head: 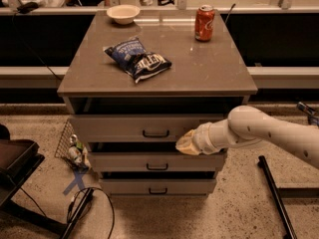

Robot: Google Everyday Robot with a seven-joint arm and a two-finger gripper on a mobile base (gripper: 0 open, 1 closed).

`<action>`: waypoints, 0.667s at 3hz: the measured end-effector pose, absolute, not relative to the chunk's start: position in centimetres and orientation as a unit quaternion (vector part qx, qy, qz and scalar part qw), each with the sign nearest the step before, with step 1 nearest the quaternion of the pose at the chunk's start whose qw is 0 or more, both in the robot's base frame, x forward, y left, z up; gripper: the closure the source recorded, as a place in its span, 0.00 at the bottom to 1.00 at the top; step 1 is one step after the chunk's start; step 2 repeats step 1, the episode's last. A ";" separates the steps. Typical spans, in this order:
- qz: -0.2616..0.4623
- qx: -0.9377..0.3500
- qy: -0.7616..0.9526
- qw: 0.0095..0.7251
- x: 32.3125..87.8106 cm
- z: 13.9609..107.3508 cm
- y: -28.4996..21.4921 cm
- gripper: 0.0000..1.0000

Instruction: Close top drawer

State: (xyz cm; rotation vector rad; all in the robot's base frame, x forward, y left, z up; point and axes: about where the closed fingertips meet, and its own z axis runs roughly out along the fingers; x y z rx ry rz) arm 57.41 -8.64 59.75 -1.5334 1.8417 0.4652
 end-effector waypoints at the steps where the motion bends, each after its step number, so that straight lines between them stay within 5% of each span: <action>1: 0.179 -0.590 0.709 0.343 57.4 59.7 -8.6 1.00; 2: 0.179 -0.590 0.709 0.343 57.4 59.7 -8.6 1.00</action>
Offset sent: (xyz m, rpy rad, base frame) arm 0.0000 0.0000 0.0000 0.0000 0.0000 0.0000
